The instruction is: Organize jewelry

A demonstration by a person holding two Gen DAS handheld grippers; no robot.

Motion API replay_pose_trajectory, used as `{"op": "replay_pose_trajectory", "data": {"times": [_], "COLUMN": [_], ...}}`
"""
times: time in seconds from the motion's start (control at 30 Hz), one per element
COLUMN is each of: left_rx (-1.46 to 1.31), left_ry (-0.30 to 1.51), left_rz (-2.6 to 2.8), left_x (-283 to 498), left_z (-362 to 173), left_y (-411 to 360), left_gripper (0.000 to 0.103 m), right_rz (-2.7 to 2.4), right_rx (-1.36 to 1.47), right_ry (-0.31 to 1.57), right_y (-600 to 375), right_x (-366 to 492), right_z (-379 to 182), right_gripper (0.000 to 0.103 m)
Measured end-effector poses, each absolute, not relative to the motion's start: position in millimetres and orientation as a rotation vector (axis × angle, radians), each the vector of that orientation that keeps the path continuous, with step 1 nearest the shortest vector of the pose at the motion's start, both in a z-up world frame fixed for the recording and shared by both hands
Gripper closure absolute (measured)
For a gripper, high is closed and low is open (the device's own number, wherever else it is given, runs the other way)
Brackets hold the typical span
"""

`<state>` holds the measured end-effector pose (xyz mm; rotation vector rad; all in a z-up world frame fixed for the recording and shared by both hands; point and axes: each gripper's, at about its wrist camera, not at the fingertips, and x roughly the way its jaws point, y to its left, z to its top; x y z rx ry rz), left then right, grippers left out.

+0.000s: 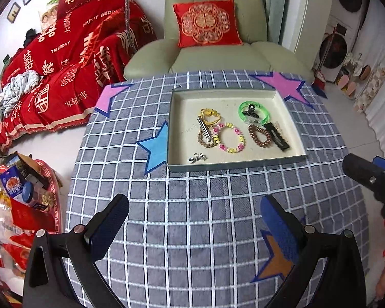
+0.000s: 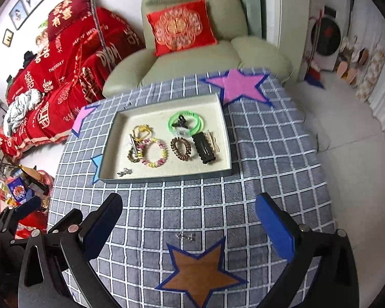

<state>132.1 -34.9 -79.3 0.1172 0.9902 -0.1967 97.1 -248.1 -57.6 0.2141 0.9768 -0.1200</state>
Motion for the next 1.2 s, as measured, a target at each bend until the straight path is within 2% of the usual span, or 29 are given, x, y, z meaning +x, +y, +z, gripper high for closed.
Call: {"op": "replay_pose_trajectory", "data": {"times": [0.33, 1.2], "left_rx": [0.107, 0.105], "left_ry": [0.951, 0.949], "left_rz": [-0.181, -0.159], "left_x": [103, 91], "left_z": [-49, -42], "left_y": [-16, -8], "left_gripper": [0.0, 0.0], "right_rz": [-0.151, -0.183], "right_rx": [0.148, 0.084], "right_ry": [0.942, 0.899], "right_y": [-221, -208], "right_x": [59, 47], "right_z": [-32, -11], "right_gripper": [0.0, 0.0]}}
